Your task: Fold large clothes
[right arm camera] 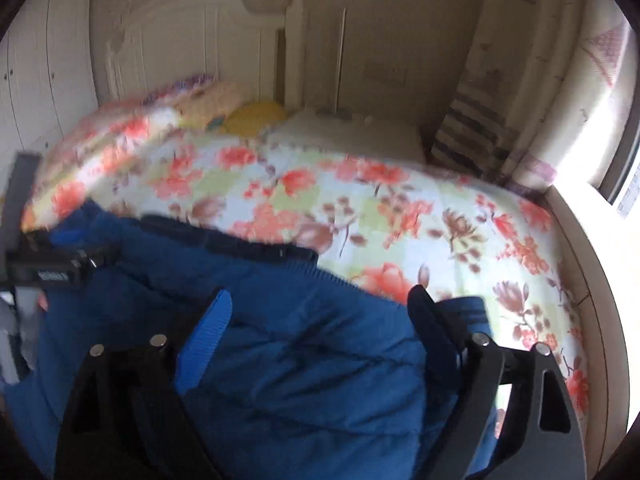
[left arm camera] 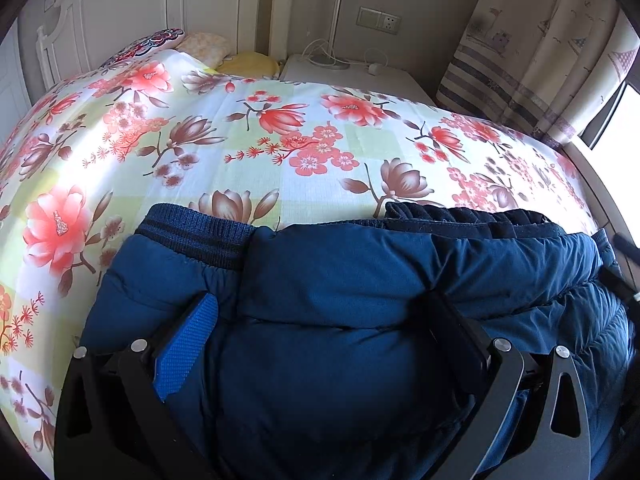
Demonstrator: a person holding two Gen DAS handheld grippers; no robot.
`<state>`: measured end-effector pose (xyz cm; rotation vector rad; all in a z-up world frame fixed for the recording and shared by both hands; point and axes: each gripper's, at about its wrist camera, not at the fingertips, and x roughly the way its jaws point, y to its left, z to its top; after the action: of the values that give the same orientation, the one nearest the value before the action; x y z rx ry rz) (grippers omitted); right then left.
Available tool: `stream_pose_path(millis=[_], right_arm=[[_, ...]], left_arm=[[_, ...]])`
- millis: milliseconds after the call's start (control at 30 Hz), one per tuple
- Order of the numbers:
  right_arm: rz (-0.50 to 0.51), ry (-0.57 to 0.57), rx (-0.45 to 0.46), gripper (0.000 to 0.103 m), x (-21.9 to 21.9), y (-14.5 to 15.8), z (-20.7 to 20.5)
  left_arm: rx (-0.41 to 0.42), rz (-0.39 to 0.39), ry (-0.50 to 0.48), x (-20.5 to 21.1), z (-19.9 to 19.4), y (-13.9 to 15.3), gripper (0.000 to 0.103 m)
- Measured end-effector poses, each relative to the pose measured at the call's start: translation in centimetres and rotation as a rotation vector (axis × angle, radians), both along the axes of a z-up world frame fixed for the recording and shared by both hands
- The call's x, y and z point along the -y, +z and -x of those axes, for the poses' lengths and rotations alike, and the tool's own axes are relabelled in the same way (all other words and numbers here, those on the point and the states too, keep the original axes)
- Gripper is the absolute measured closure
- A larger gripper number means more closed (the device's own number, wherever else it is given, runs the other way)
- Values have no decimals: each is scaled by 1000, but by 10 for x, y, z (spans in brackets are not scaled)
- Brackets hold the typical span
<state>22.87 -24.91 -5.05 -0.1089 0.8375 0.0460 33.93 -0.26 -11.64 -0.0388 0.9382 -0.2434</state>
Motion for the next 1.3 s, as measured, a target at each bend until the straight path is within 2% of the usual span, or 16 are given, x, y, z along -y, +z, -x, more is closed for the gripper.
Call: stream_pose_path(millis=[33, 133, 300, 367, 433, 533, 600, 667, 800, 867, 967, 1033, 1067, 1100, 1233, 1300], right_arm=[[-22, -11, -105, 11, 3, -25, -13], [-149, -37, -99, 11, 21, -28, -11], [-104, -37, -92, 11, 14, -31, -8], [-94, -37, -93, 10, 14, -31, -9], [-92, -37, -94, 10, 13, -32, -11], [-85, -38, -90, 10, 13, -32, -10], [-78, -39, -83, 10, 12, -32, -8], [-80, -39, -78, 10, 12, -32, -7], [-82, -39, -80, 10, 12, -31, -8], [-87, -39, -75, 10, 13, -31, -7], [-94, -38, -75, 10, 13, -31, -7], [-96, -38, -78, 10, 13, -32, -8], [-98, -38, -77, 9, 13, -32, -8], [-96, -38, -77, 9, 12, -32, -8], [-93, -40, -82, 8, 13, -32, -9], [-75, -53, -92, 10, 12, -27, -7]], left_arm=[[0, 4, -1, 0, 0, 0, 4], [2, 8, -1, -1, 0, 0, 4], [3, -1, 1, 0, 1, 1, 4], [20, -53, 33, 3, 4, 7, 4], [116, -139, 37, 20, 17, 28, 4], [214, -152, -68, 57, 36, 52, 4], [170, -193, -114, 81, 32, 39, 4], [80, -296, -174, 102, 22, 6, 4], [29, -174, -158, 78, 15, 12, 4], [51, -144, -118, 55, 15, 25, 4], [72, -139, 17, 4, 3, 37, 4], [-1, -128, 94, -32, -13, 18, 4], [-83, -27, 103, -50, -21, 2, 4], [-100, 47, 116, -61, -22, -2, 4], [-34, -105, 119, -39, -16, 0, 4], [-21, -124, 124, -37, -14, 0, 4]])
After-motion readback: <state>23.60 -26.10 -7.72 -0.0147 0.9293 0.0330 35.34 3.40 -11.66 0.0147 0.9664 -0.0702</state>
